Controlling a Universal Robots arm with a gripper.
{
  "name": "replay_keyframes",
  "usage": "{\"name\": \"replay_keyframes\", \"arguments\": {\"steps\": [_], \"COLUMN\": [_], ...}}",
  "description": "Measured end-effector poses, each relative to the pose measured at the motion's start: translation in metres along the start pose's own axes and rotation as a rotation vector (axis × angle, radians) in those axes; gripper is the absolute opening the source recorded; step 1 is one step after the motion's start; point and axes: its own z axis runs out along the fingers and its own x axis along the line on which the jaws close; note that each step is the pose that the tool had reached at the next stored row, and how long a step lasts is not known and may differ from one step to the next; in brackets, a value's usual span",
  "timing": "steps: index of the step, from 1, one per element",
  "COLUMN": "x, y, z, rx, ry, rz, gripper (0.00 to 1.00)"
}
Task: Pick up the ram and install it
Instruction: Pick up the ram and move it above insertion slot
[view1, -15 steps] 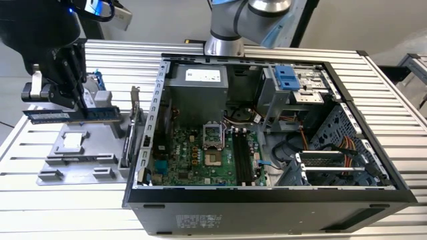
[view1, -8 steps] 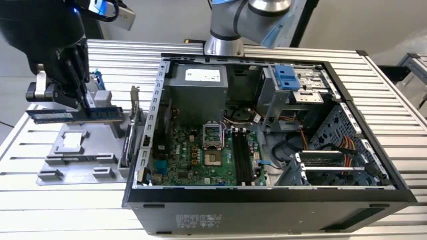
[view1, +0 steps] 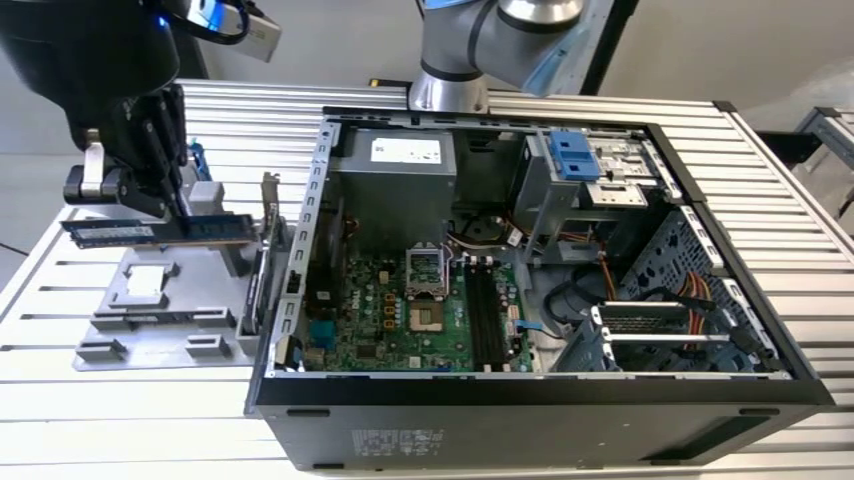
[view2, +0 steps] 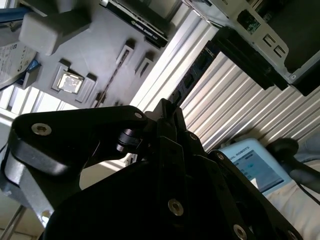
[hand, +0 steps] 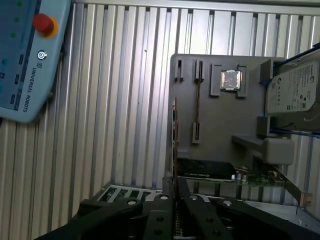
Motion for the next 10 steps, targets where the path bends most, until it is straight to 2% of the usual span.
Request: {"name": "replay_keyframes", "arguments": {"steps": [10], "x": [0.0005], "y": [-0.0072], "z": [-0.0003], "rx": [0.0], "ry": [0.0], "rz": [0.0], "gripper": [0.0]}}
